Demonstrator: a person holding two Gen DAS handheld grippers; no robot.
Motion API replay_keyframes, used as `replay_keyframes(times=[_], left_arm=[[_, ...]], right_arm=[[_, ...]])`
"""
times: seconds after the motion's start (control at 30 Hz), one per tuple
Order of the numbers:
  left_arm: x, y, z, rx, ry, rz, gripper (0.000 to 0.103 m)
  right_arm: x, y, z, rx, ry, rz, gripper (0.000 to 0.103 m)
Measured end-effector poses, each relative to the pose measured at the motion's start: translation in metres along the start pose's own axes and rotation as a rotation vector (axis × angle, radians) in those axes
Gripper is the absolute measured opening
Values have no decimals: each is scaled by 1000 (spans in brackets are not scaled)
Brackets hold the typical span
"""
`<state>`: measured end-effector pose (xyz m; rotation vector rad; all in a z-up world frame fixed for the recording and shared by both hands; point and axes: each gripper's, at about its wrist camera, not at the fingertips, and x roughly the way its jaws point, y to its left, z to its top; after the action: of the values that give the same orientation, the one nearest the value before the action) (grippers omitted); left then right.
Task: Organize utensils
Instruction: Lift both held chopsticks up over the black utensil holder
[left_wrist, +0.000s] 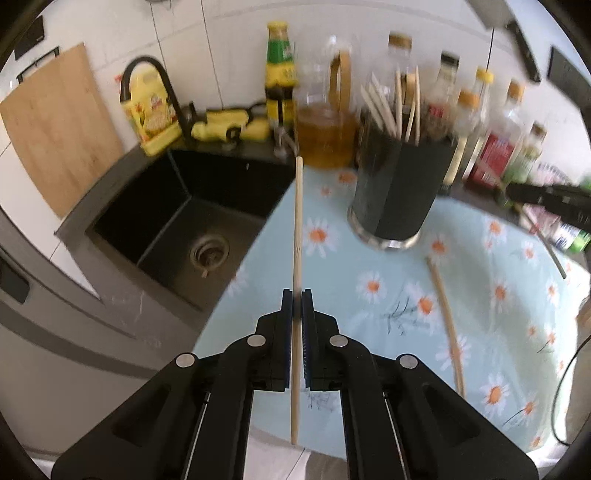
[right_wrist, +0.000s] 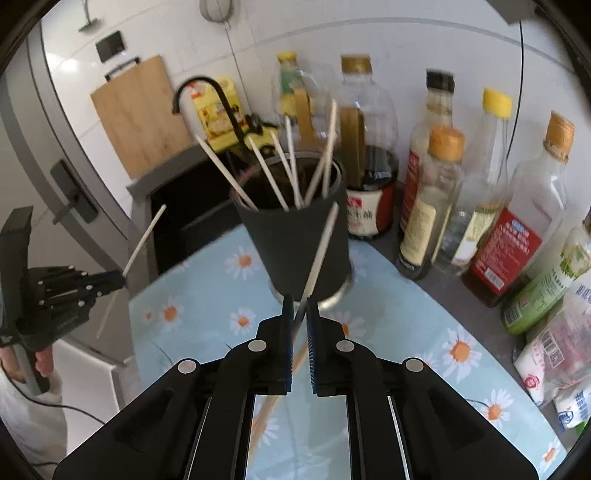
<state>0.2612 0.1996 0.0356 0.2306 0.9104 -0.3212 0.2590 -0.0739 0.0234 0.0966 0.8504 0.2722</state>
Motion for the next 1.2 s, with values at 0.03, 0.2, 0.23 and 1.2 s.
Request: replay_keyframes(times=[0.03,0.2,0.23,1.2], left_arm=[[-3,1,4,5,-13,-4,5],[-21,2,39,38,-115,-66,5],[-25,2,44,45,-134,-80,5],[-33,-40,105,-64,-591,-560,5]], right_arm=[[-5,3,2,0,-18,-9,7],[-20,6,11,46,-75,-11,6],[-24,3,12,52,-86,-10,3],[128,-49,-42,113,304,-128,25]])
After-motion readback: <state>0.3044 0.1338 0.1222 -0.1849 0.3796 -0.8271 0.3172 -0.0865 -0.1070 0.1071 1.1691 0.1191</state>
